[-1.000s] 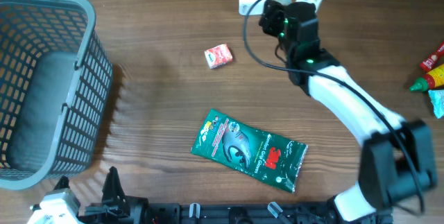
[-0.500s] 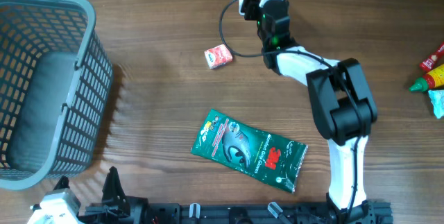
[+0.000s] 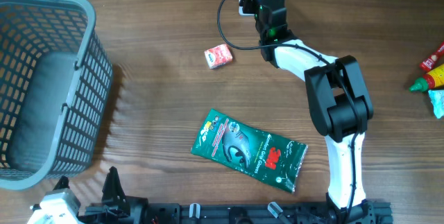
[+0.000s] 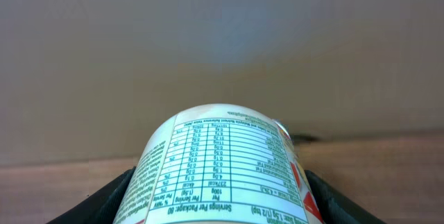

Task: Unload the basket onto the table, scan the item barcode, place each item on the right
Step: 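Move the jar right and release it at the table's right edge, then swing the right gripper to the pink tissue pack and grasp it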

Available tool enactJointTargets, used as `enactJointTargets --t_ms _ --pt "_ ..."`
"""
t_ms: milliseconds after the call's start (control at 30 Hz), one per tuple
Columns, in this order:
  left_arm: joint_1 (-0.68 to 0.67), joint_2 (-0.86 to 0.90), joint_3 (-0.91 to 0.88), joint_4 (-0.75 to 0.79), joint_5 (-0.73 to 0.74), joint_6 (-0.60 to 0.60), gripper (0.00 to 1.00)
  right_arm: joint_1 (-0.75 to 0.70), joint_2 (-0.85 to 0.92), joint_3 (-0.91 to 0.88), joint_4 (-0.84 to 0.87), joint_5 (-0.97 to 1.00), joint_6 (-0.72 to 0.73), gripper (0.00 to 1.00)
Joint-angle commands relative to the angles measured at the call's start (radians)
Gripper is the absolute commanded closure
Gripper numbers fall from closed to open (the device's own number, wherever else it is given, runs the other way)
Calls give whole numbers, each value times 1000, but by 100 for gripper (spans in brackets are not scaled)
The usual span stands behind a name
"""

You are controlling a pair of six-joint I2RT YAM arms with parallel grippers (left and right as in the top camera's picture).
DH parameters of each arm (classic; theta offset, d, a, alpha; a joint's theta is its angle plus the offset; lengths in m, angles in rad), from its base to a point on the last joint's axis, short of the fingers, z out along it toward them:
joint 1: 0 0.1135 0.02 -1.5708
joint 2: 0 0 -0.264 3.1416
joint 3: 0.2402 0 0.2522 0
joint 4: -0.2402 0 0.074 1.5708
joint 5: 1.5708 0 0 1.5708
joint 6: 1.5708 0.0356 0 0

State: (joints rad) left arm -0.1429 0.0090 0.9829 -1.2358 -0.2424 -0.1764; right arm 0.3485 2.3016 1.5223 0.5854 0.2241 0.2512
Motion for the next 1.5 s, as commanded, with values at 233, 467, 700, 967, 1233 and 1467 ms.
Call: enactJointTargets --t_ms 233,467,700,967,1233,1467 --pt "6 -4 3 1 -13 12 0 -240 -372 30 -623 97 86 26" --pt "6 -4 3 1 -13 12 0 -568 -388 25 -1064 -56 249 22" --pt "6 -4 3 1 -13 12 0 -695 -344 25 -1155 -266 180 0" --pt "6 -4 3 1 -13 12 0 -595 -243 25 -1118 -229 168 0" --pt "6 -4 3 1 -13 12 0 -584 -132 24 -1129 -118 159 19" --pt "6 -4 3 1 -13 12 0 -606 -135 28 -1118 -111 210 39"
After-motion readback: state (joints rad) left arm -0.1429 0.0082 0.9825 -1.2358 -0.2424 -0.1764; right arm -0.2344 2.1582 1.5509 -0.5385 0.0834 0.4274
